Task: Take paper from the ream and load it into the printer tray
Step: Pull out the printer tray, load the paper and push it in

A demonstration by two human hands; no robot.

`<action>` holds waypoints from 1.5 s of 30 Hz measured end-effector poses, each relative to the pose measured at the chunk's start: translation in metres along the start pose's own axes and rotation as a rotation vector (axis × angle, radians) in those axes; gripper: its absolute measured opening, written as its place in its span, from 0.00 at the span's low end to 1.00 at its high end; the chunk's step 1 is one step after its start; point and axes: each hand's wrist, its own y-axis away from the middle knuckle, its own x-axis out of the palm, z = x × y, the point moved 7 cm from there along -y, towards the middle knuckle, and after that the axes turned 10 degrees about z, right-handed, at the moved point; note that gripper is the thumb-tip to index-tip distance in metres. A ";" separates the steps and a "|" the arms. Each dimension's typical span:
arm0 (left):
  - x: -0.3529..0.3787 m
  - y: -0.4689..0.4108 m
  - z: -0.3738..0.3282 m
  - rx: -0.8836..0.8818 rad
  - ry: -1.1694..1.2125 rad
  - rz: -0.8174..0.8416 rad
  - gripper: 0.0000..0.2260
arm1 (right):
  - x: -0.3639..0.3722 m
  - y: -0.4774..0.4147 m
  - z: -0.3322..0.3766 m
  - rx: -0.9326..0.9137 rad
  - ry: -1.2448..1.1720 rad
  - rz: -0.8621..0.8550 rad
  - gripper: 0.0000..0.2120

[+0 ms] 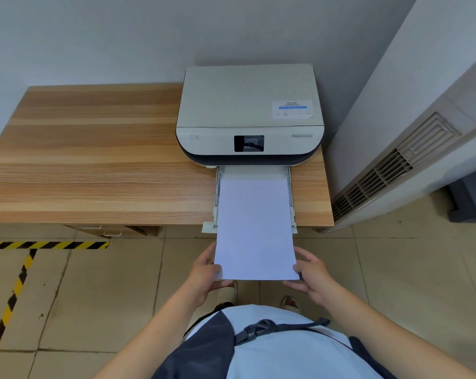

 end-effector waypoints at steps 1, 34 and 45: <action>0.000 0.000 0.000 0.001 0.001 -0.001 0.33 | 0.000 0.000 0.000 -0.001 -0.007 -0.002 0.23; -0.008 -0.032 -0.017 0.049 -0.089 -0.034 0.30 | 0.004 -0.031 0.028 -0.019 -0.107 -0.062 0.23; -0.002 -0.044 -0.040 0.088 -0.114 -0.081 0.29 | 0.006 -0.053 0.055 -0.039 -0.088 -0.082 0.23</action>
